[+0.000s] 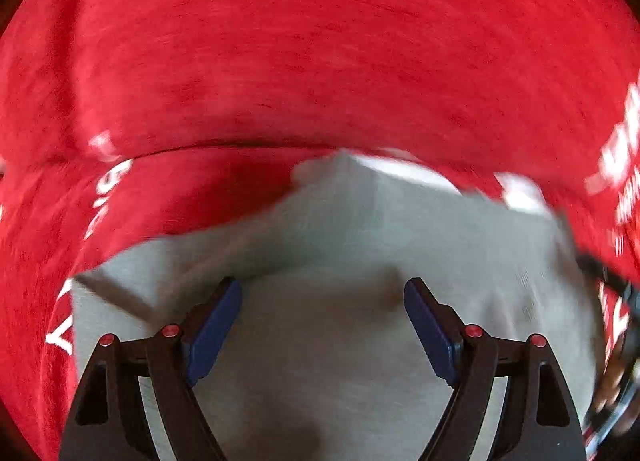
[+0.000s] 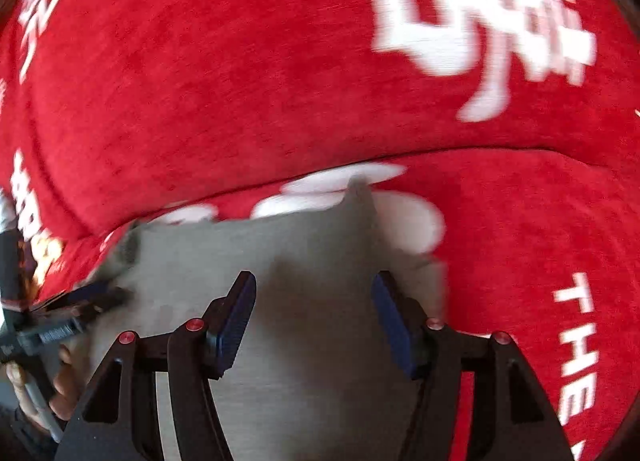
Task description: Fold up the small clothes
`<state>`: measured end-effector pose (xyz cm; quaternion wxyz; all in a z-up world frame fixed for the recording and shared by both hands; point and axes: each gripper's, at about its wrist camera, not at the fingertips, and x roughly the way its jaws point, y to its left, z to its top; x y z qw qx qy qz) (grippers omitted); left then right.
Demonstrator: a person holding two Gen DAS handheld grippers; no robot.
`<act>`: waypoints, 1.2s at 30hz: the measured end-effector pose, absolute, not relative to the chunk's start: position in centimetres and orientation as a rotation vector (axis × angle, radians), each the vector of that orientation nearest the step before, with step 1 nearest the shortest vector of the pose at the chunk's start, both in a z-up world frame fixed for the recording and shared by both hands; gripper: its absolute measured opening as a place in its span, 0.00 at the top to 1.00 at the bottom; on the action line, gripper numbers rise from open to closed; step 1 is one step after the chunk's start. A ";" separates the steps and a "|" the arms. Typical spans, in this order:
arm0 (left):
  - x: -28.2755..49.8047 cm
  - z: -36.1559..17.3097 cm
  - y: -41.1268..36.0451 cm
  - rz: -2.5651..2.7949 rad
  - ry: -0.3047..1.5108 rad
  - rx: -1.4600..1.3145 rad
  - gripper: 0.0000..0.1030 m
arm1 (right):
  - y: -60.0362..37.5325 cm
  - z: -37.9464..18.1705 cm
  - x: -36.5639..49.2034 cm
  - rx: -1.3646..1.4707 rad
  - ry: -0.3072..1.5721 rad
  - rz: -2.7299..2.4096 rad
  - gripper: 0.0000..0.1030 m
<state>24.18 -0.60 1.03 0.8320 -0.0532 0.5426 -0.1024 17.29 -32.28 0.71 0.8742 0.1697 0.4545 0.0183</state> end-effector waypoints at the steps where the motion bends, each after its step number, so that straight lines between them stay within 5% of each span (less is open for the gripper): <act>1: 24.8 1.1 0.9 -0.187 1.140 -0.162 0.18 | -32.9 0.6 17.1 0.374 0.948 0.033 0.37; 9: 24.4 2.8 9.3 -0.040 1.076 -0.357 0.18 | -36.4 0.3 14.8 0.433 0.922 -0.063 0.37; 21: 14.2 3.9 4.4 -0.147 1.003 0.016 0.18 | -28.0 3.0 9.5 0.175 0.848 0.066 0.34; 36: 8.5 3.2 7.6 -0.081 1.024 0.025 0.18 | -30.0 2.2 4.1 0.162 0.891 -0.110 0.34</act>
